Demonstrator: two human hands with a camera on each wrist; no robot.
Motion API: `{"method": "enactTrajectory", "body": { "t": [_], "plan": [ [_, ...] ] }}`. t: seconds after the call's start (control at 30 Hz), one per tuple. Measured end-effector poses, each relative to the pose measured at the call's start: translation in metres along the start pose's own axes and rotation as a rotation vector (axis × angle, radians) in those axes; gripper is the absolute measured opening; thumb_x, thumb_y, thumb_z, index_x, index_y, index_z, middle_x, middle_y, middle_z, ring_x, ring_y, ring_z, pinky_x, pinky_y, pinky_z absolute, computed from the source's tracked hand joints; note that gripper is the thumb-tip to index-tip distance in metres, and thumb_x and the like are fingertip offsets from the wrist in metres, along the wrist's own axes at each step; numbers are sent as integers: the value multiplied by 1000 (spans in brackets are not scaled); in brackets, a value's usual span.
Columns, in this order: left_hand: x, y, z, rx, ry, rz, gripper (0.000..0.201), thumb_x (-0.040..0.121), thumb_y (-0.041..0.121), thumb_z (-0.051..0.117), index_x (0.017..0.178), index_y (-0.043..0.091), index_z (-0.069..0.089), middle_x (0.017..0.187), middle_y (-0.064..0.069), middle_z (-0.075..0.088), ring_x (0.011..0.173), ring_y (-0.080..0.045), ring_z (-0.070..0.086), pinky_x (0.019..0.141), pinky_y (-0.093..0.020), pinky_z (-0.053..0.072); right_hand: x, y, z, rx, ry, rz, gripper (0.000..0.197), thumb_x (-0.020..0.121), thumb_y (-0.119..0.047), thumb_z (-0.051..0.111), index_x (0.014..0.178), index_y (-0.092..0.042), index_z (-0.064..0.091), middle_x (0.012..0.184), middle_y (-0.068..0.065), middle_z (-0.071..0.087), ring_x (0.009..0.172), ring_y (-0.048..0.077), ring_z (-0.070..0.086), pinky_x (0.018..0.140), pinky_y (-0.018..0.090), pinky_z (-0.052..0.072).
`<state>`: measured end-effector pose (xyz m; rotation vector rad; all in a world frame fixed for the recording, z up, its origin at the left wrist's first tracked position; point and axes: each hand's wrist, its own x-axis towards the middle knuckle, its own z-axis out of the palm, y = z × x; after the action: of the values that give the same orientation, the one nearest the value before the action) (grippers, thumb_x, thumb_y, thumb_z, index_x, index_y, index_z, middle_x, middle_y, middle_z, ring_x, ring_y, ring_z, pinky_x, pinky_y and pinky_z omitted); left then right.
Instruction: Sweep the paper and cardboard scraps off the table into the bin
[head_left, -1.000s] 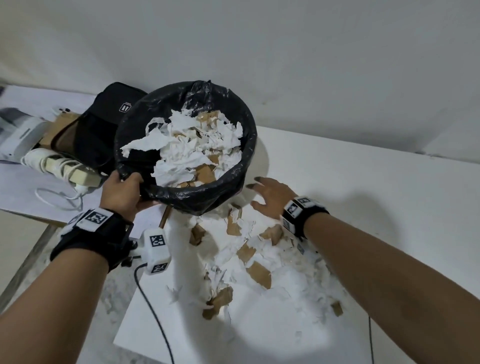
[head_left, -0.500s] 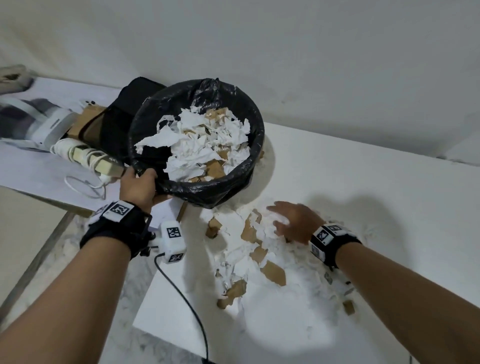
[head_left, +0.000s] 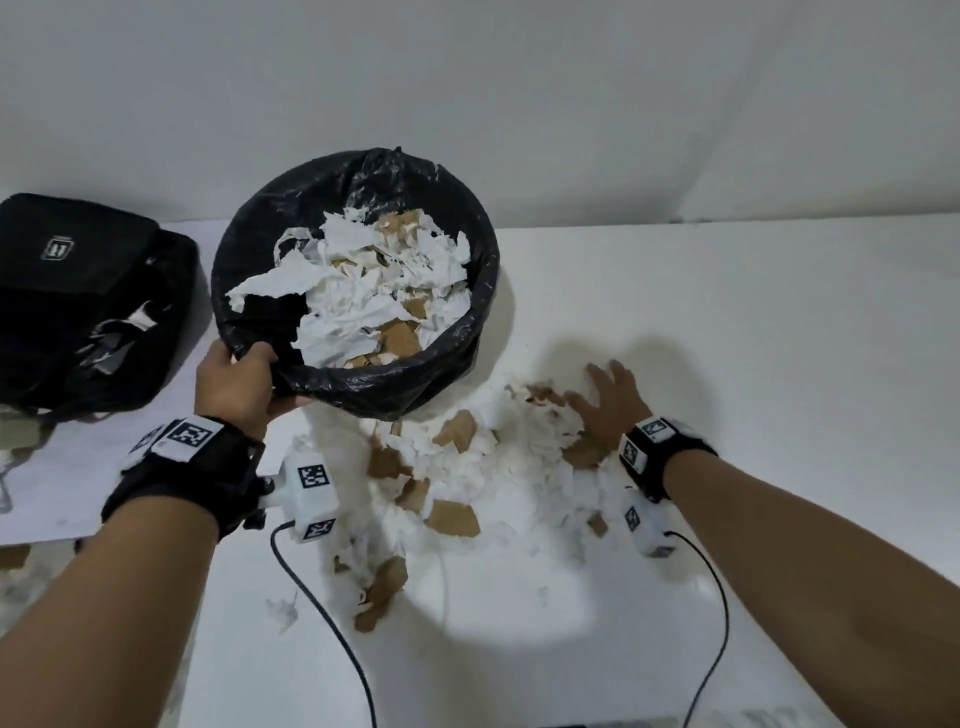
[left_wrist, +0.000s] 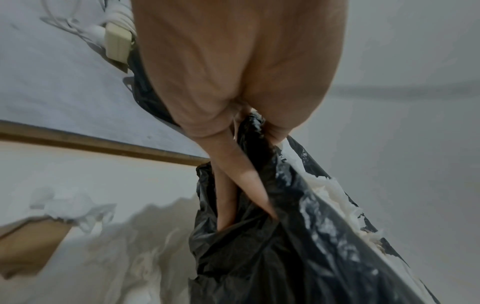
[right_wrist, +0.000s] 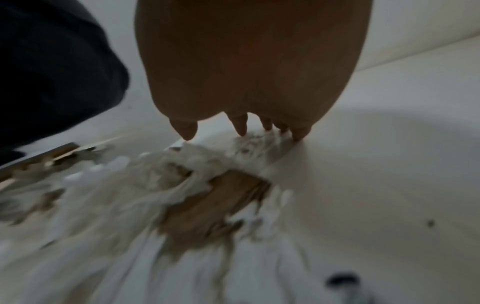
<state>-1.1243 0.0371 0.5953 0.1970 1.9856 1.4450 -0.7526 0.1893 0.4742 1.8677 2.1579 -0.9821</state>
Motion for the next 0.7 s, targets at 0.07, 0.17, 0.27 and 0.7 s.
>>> {"method": "enactTrajectory", "body": {
  "t": [0.07,0.17,0.27,0.7],
  "plan": [
    [-2,-3,11,6,-20,-5,20,101,0,48,117,9,55,91,-9,61,73,-26,64,43,-26,57,-20,-13,12,31,-14,-124,70,97,-54,46,155,-26,21,165,2,3,152,20,4,122,37,15],
    [-5,-5,27,3,-49,-20,21,101,0,48,119,10,55,93,-9,62,75,-27,64,44,-28,59,-42,-28,23,75,-19,-316,58,99,-47,48,151,-27,33,161,0,23,149,17,23,116,34,24],
    [-3,-3,37,21,-64,-29,20,102,2,50,119,11,56,94,-9,63,77,-28,67,45,-28,59,-34,-23,13,72,30,-314,62,98,-51,46,153,-29,29,159,1,29,145,19,31,117,37,29],
    [15,4,39,-6,-15,0,23,101,0,47,119,10,55,91,-8,62,74,-27,64,43,-25,57,9,-50,6,-41,-139,-267,74,97,-63,34,158,-26,11,166,-1,-1,152,21,2,121,45,12]
  ]
}}
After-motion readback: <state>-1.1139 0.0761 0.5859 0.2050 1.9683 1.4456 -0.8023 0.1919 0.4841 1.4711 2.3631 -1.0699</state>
